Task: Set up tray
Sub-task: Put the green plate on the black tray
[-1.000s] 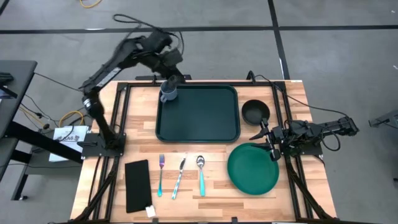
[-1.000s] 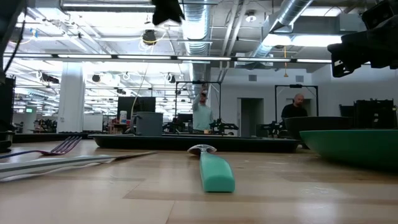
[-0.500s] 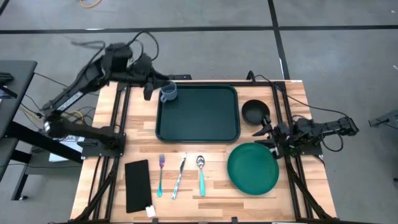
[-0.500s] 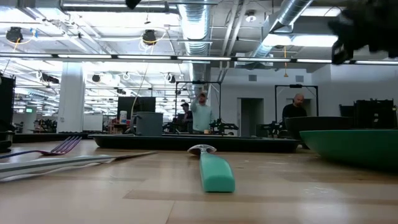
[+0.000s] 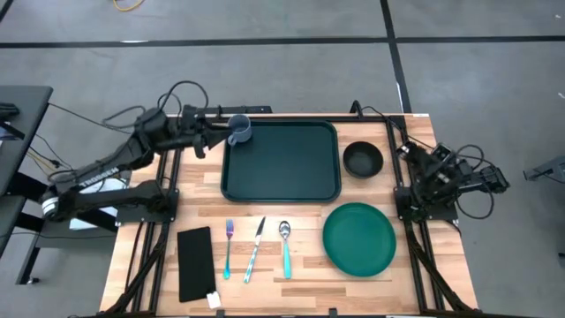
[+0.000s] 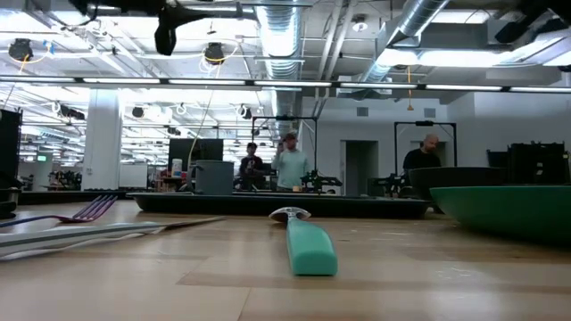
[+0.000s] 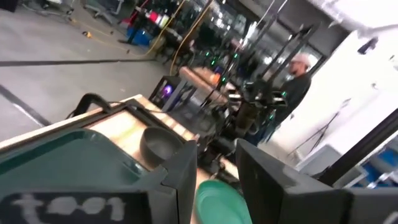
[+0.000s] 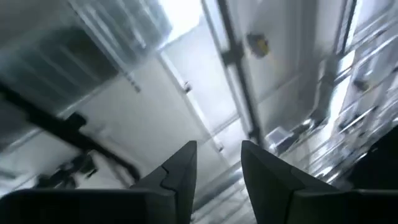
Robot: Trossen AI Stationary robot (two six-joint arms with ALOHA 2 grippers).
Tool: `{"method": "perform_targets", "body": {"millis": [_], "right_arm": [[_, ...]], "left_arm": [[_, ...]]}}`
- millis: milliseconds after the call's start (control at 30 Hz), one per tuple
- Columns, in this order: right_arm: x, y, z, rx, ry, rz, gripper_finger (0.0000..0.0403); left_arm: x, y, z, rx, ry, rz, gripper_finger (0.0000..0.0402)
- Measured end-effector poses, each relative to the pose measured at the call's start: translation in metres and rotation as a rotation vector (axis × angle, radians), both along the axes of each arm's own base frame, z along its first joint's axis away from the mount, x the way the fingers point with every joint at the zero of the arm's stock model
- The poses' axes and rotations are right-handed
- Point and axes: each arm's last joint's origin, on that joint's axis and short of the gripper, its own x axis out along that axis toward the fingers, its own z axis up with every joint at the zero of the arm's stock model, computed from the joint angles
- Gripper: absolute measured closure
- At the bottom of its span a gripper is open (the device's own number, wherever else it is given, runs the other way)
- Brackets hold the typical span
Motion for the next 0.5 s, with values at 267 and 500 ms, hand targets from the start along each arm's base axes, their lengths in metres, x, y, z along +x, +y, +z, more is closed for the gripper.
{"method": "perform_targets", "body": {"millis": [267, 500], "right_arm": [[0.02, 0.003, 0.024, 0.02, 0.315, 0.04, 0.0285], [0.062, 0.012, 0.08, -0.033, 0.612, 0.078, 0.0285]], "left_arm": [[-0.011, -0.01, -0.026, -0.026, -0.002, 0.031, 0.0301], [-0.016, -0.013, -0.057, -0.067, 0.047, 0.041, 0.0301]]}}
